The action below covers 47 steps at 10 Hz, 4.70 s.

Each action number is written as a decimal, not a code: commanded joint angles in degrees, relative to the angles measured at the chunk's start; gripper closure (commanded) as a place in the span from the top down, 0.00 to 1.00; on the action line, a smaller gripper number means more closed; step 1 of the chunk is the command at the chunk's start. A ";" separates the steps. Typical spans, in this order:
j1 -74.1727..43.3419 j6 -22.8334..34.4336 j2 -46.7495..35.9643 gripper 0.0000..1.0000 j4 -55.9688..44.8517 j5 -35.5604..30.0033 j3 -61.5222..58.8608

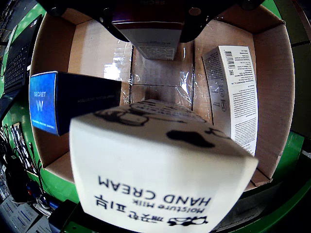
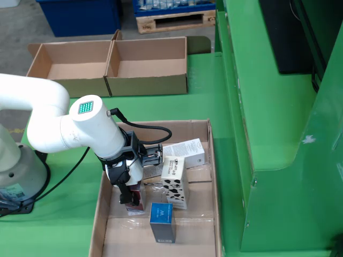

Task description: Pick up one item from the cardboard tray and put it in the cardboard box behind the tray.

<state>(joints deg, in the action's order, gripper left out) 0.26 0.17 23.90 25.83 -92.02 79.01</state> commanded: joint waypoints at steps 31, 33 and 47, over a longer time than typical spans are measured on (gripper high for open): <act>3.72 9.24 18.40 0.00 3.42 37.23 -79.01; 3.72 9.24 18.40 0.00 3.42 37.23 -79.01; 89.51 -5.80 16.10 0.00 3.48 37.42 -79.01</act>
<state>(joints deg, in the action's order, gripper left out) 47.02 -7.99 41.04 28.65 -55.10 1.31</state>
